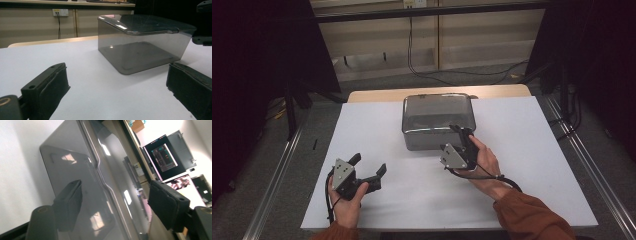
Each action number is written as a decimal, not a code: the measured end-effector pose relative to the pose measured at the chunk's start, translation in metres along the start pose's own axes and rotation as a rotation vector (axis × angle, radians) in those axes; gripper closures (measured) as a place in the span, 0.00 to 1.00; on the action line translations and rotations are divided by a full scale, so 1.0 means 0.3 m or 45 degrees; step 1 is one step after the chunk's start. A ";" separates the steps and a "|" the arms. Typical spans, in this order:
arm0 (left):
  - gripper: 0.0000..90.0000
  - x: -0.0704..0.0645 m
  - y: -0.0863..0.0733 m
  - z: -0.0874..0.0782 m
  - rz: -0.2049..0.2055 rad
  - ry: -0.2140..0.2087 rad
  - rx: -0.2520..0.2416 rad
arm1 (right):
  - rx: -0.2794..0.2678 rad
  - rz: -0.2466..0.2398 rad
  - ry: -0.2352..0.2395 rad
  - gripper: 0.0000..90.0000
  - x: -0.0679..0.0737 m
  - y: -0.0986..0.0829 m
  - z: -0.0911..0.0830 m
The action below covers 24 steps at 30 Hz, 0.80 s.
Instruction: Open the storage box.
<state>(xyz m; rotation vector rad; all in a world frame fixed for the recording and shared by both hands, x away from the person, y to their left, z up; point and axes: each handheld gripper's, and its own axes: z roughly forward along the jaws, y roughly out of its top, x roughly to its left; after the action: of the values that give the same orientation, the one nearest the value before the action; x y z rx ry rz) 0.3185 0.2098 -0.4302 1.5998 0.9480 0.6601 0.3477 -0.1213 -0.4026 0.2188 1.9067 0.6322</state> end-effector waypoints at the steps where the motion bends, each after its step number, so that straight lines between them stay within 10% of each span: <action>1: 0.04 0.000 0.000 0.000 -0.001 0.002 -0.002 | 0.003 -0.025 -0.003 0.34 0.004 0.004 0.004; 24: 0.05 0.005 0.009 0.023 0.026 -0.010 0.003 | 0.040 -0.407 -0.068 0.73 0.068 0.004 0.071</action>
<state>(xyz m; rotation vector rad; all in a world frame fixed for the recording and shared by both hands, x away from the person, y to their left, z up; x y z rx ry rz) 0.3256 0.2071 -0.4291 1.6150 0.9281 0.6671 0.3582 -0.1046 -0.4245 -0.0499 1.8491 0.3773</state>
